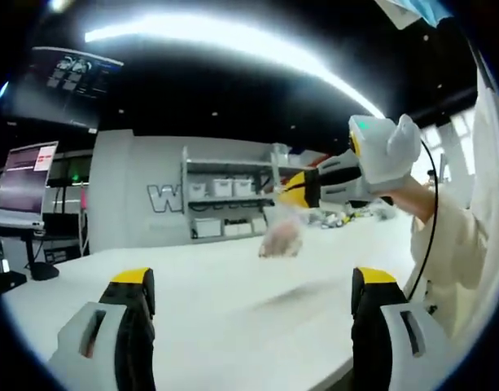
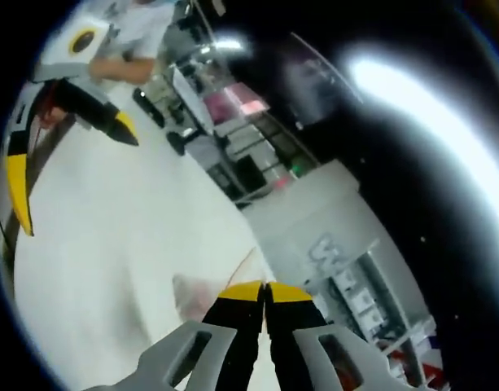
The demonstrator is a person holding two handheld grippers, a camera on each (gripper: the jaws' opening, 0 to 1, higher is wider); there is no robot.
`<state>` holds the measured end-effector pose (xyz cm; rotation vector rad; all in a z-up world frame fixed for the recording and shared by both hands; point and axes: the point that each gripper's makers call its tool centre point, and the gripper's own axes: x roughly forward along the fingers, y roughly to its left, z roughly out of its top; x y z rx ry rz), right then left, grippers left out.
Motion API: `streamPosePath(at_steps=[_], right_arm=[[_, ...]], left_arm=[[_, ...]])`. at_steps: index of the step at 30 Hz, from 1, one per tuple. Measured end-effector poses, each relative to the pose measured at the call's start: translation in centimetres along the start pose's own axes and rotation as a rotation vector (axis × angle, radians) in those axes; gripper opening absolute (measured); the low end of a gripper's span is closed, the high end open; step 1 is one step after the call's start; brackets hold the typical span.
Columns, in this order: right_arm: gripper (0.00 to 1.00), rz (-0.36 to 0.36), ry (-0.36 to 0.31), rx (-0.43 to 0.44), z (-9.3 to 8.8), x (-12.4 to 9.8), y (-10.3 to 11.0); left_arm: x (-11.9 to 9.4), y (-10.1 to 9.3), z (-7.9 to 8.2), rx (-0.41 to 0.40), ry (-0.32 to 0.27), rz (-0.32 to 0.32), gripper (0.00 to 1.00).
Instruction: Open the resealable bag by pulling the two sides of the seal apart until the entire bag opening is separated and visibly accessible.
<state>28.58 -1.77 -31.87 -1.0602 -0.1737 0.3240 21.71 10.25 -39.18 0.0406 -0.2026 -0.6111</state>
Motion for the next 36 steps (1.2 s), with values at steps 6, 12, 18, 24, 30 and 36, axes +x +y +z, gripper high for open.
streamPosePath(at_steps=[6, 12, 18, 24, 30, 36], right_arm=[[0.00, 0.021, 0.003, -0.014, -0.3, 1.3, 0.0], [0.00, 0.032, 0.016, -0.021, -1.0, 3.1, -0.1], [0.00, 0.033, 0.022, -0.017, -1.2, 3.8, -0.2], [0.00, 0.045, 0.037, -0.018, -1.7, 4.4, 0.2], [0.00, 0.058, 0.053, -0.033, -2.1, 5.3, 0.3], [0.00, 0.065, 0.059, -0.043, -2.2, 6.2, 0.2]], left_arm=[[0.0, 0.1, -0.2, 0.004, 0.007, 0.005, 1.00], [0.0, 0.1, -0.3, 0.006, 0.013, 0.006, 1.00], [-0.1, 0.3, -0.4, 0.008, 0.021, 0.007, 1.00], [-0.2, 0.5, -0.2, 0.004, 0.018, 0.010, 1.00], [-0.2, 0.5, -0.1, 0.009, 0.022, 0.008, 1.00], [-0.3, 0.7, 0.0, 0.009, 0.021, 0.014, 1.00]])
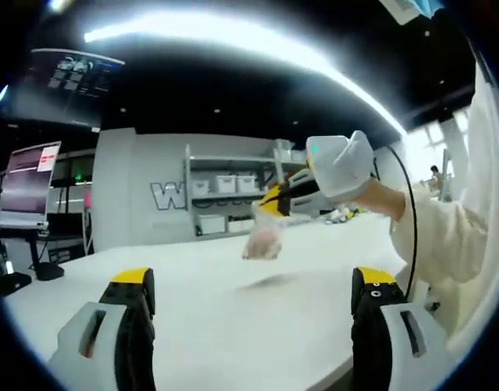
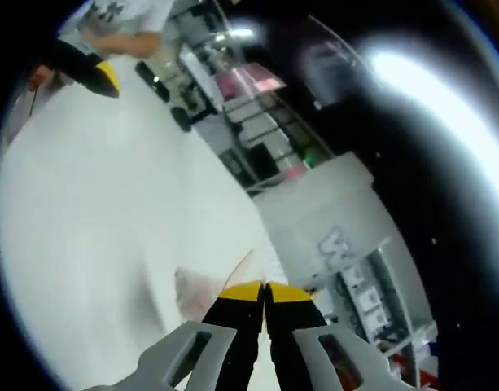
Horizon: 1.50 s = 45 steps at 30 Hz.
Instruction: Open the resealable bag by pulling the two sides of the seal apart until the entire bag opening is separated and visibly accessible.
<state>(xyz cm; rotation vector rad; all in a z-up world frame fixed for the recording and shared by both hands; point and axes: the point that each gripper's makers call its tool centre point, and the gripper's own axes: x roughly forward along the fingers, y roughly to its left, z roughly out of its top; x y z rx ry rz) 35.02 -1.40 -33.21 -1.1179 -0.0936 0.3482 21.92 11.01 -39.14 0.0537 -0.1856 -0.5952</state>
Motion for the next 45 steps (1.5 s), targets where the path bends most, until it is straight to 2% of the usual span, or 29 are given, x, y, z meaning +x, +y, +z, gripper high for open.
streamPosePath(at_steps=[45], right_arm=[[0.00, 0.025, 0.079, -0.061, -3.0, 4.2, -0.5]], left_arm=[[0.3, 0.2, -0.9, -0.009, 0.020, -0.001, 1.00]])
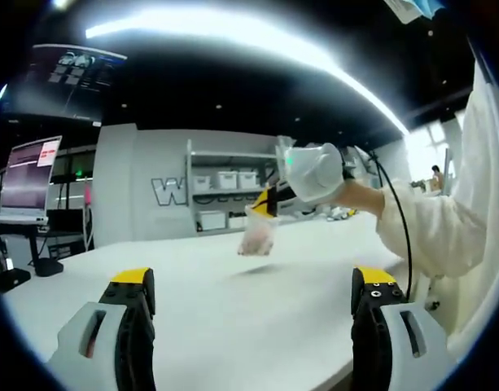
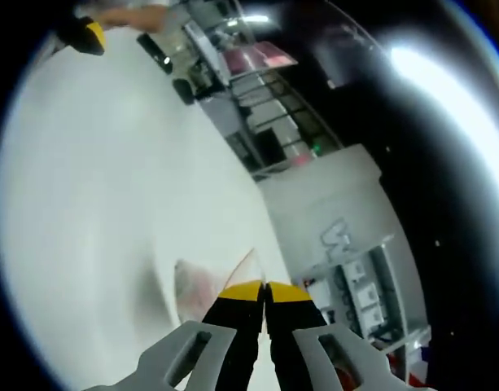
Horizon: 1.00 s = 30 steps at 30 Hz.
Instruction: Open the resealable bag by pulling the two sides of the seal apart until the entire bag opening is separated and visibly accessible.
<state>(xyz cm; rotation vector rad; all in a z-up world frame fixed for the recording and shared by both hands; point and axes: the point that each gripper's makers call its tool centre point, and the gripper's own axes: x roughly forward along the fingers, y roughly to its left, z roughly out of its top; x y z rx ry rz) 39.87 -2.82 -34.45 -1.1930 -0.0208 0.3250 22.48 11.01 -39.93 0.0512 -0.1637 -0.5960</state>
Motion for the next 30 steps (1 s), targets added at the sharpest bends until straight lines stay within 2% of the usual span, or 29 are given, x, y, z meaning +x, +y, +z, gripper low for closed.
streamPosePath(at_steps=[30], right_arm=[[0.00, -0.004, 0.039, -0.007, -1.1, 2.5, -1.5]], left_arm=[[0.1, -0.1, 0.1, 0.015, 0.012, -0.011, 1.00]])
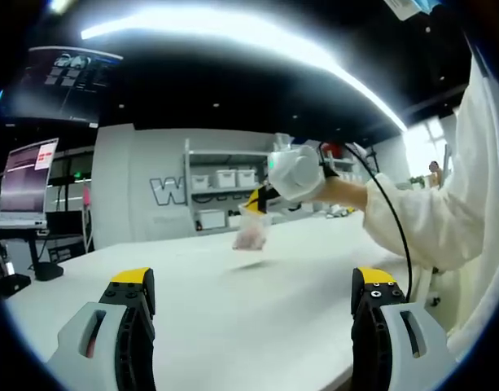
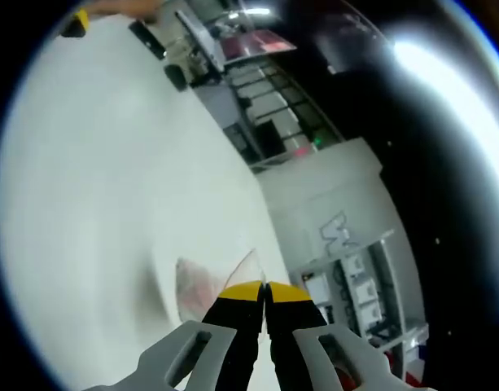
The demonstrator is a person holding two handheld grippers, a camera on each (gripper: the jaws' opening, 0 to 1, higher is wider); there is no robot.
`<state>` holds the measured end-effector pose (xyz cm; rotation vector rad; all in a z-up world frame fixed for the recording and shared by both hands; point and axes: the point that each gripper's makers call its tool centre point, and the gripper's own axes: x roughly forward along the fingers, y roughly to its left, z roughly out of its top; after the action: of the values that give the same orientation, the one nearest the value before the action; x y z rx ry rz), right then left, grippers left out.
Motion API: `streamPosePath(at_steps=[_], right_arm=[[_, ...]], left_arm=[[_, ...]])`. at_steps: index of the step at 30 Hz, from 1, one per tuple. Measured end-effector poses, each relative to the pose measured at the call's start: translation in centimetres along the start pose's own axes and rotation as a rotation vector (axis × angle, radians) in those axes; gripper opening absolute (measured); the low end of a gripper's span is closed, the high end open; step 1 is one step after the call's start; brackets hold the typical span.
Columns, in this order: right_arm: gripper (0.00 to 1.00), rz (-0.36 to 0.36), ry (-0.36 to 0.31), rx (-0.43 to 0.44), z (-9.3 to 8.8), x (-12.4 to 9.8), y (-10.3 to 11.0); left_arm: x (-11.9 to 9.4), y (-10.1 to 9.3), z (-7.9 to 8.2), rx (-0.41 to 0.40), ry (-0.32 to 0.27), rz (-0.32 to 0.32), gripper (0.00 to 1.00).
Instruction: Open the resealable bag by pulling the two sides of the seal apart until the entire bag opening is separated and visibly accessible.
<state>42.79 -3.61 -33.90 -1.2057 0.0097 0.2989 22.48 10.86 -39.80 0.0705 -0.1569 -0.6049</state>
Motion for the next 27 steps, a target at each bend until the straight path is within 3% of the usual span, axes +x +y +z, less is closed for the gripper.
streamPosePath(at_steps=[27], right_arm=[[0.00, 0.004, 0.019, 0.017, -0.8, 2.4, -0.7]], left_arm=[[-0.2, 0.1, -0.7, 0.007, 0.014, 0.009, 1.00]])
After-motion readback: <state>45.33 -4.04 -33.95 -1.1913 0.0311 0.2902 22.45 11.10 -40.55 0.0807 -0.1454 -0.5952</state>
